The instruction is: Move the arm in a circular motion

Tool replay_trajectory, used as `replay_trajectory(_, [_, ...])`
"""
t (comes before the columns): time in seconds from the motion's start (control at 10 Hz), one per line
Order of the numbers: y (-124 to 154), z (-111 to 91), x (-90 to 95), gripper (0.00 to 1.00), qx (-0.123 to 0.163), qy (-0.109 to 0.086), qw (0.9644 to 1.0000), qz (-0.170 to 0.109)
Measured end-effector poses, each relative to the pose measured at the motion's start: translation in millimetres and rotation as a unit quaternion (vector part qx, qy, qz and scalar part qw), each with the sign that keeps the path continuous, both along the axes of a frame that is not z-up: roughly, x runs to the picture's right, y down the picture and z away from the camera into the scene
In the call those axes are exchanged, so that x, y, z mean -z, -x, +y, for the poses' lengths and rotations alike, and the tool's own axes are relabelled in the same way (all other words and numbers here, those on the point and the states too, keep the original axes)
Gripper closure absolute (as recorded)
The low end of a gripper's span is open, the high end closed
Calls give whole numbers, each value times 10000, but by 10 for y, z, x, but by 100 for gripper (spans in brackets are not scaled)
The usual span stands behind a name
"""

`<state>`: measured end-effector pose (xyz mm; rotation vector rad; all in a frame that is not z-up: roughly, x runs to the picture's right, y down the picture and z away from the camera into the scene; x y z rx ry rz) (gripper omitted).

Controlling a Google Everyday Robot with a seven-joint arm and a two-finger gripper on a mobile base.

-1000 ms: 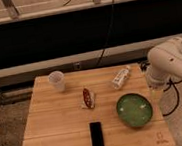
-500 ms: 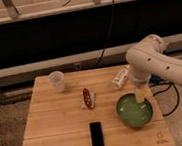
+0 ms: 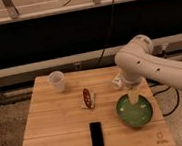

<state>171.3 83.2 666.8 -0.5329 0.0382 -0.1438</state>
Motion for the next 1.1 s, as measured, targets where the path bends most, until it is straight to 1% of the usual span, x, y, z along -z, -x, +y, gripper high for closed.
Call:
replay_trajectory(0.3, [46,-32,6,20,86,-78,9999,-39])
replay_trajectory(0.5, [-8,-21,37,20,121,-103,9999,-46])
replay_trajectory(0.7, [57,-55,38,20,162,-133,9998,-61])
replay_trajectory(1.0, [-54,-38,96,20,189,-191,9996,-78])
replay_trajectory(1.1, [-51,-48,103,20,205,-213,9995,-84])
